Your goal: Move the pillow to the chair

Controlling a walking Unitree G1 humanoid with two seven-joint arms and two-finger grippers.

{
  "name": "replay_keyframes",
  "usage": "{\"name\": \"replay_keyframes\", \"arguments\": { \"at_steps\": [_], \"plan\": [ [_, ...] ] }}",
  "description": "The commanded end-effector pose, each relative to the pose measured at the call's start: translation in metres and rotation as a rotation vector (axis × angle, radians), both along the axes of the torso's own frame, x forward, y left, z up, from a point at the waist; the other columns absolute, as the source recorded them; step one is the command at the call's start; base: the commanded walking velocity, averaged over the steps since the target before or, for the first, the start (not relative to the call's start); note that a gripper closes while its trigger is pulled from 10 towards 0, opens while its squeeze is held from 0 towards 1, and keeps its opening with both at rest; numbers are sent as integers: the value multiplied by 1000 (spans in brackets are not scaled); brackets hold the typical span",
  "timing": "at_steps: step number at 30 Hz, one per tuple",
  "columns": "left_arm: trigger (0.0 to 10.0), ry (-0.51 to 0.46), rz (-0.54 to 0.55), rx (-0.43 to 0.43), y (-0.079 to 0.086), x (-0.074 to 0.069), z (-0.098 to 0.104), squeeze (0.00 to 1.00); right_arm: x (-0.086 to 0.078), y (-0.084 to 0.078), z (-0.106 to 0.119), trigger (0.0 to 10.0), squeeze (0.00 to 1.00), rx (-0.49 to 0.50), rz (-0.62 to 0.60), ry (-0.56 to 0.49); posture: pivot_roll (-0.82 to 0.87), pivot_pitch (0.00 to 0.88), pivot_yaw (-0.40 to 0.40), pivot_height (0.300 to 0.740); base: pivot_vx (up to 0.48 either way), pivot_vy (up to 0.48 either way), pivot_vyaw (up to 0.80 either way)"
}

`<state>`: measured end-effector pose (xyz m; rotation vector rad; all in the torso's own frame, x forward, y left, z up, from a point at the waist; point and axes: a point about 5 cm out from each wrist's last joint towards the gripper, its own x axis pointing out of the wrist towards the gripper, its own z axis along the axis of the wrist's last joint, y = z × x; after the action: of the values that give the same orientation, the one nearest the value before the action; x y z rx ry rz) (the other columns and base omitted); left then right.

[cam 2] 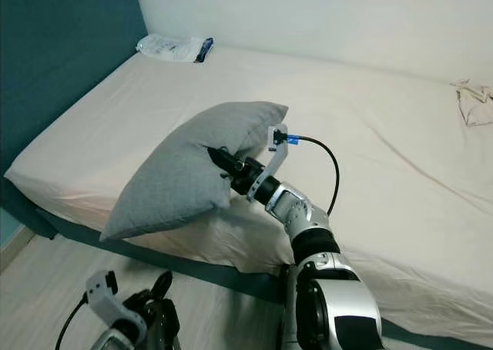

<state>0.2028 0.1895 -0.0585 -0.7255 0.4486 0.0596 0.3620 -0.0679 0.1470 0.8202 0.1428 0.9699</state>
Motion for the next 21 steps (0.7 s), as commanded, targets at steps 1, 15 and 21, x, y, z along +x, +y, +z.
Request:
{"name": "replay_keyframes", "arguments": {
  "at_steps": [1, 15, 21],
  "plan": [
    [10000, 54, -5, 6, 0, -10, -7, 0, 3, -1, 14, 10000, 0, 32, -11, -78, -42, 83, -26, 588, 0, 0, 0],
    [10000, 202, -4, 50, 1, -35, -22, 0, -7, 7, -17, 10000, 0, -73, 4, 10, -48, 79, -30, 658, 0, 0, 0],
    [10000, 240, -17, 61, -3, -38, -25, 0, -23, 15, -53, 10000, 0, -196, 32, 92, -49, 68, -40, 688, 0, 0, 0]
  ]
}}
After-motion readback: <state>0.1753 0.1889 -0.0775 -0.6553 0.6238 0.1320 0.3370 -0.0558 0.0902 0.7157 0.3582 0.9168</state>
